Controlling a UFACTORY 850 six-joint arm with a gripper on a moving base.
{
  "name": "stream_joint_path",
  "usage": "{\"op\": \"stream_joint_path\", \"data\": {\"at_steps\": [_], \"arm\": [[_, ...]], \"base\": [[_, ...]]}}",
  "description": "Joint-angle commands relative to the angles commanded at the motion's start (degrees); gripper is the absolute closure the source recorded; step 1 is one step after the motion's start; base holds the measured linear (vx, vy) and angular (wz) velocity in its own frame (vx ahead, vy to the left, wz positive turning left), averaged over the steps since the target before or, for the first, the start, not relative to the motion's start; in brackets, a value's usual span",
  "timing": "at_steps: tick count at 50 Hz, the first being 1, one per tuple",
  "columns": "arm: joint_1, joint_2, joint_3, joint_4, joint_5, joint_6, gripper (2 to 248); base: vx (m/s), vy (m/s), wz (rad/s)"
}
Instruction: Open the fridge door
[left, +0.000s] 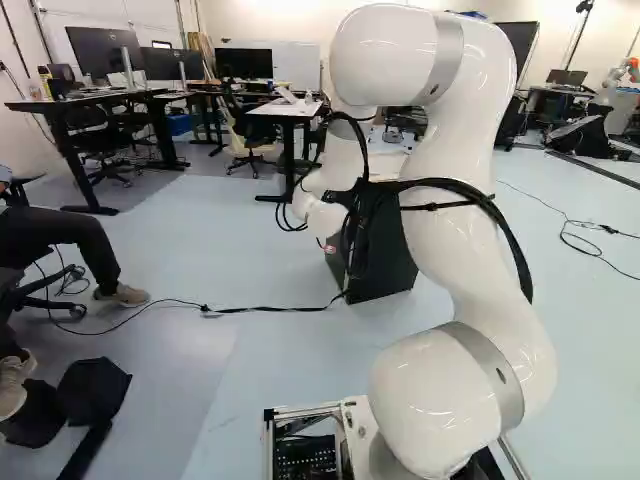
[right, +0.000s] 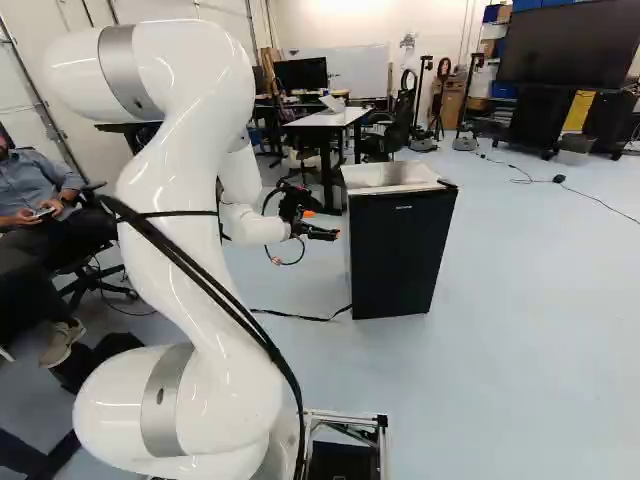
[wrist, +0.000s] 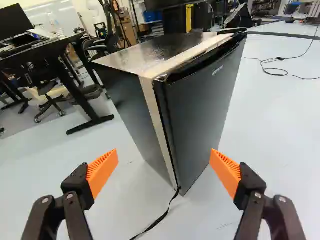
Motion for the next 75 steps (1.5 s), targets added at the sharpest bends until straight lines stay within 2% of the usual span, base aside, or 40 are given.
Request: {"op": "stream_joint_path", "data": {"at_steps": [36,58,75], "arm": [[-0.35,-7.78,-5.5,4.45,6.54,0.0,3],[-0.65,-9.54,-8.22,4.76,6.88,0.0,3],[-1.81,-10.8,-10.29,4.76,6.88,0.0,3]], "base": [[0.0,0.0,0.0],[0.0,0.0,0.0],[0.0,0.0,0.0]]}}
